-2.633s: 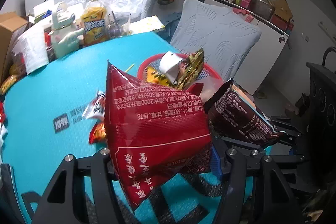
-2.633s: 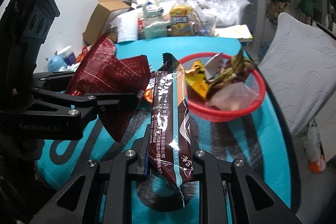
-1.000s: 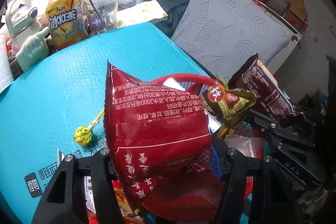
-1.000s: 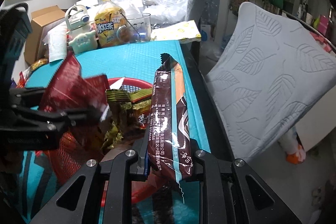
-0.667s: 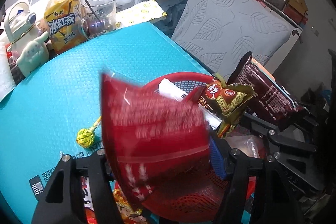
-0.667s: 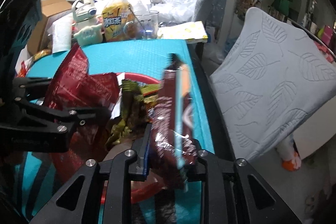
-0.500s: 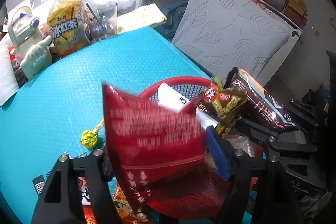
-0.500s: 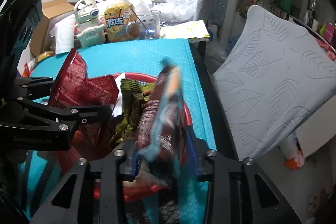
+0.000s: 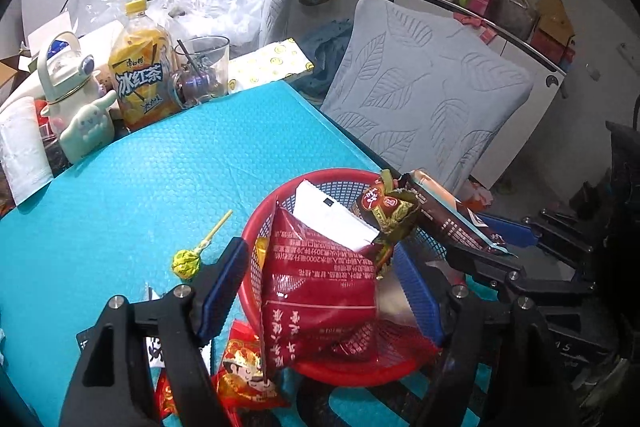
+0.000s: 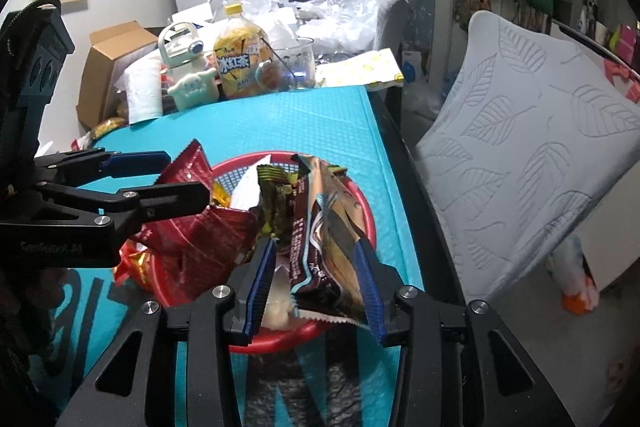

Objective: Organize snacks
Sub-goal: 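Open the left tool to drop the red bag while the right tool drops the chocolate bar, then move both open tools back to the small red candy packets on the table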

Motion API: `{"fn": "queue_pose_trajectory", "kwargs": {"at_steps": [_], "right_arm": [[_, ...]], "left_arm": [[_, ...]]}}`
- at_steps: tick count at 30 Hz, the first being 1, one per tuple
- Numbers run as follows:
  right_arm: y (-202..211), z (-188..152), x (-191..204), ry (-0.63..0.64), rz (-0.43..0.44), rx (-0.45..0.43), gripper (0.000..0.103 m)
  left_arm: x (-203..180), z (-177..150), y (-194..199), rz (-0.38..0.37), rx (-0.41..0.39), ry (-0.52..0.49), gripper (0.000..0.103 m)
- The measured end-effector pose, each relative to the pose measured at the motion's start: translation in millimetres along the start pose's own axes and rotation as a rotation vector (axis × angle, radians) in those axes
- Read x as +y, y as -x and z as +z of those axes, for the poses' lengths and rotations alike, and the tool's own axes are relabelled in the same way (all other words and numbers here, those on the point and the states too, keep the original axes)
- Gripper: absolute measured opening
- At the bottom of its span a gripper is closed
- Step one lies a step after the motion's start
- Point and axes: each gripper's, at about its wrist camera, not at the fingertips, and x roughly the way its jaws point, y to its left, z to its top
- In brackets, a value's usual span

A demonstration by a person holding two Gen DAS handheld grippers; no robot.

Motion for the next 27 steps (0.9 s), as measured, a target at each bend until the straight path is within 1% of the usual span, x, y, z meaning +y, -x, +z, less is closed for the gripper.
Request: {"fn": "queue_pose_trajectory", "kwargs": {"at_steps": [7, 13, 18, 22, 27], "right_arm": [[9, 1, 6, 0.014, -0.012, -0.015, 0.040], [24, 8, 19, 0.034, -0.012, -0.056, 0.040], [36, 14, 37, 0.068, 0.010, -0.095, 0.040], [45, 17, 51, 0.085, 0.032, -0.121, 0.045], [56, 19, 71, 0.117, 0.061, -0.151, 0.045]], "left_arm": [[1, -4, 15, 0.011, -0.018, 0.002, 0.074], [5, -7, 41, 0.039, -0.061, 0.009, 0.074], [8, -12, 66, 0.074, -0.103, 0.008, 0.074], [11, -17, 86, 0.095, -0.129, 0.014, 0.074], [16, -25, 110, 0.124, -0.162, 0.024, 0.074]]}}
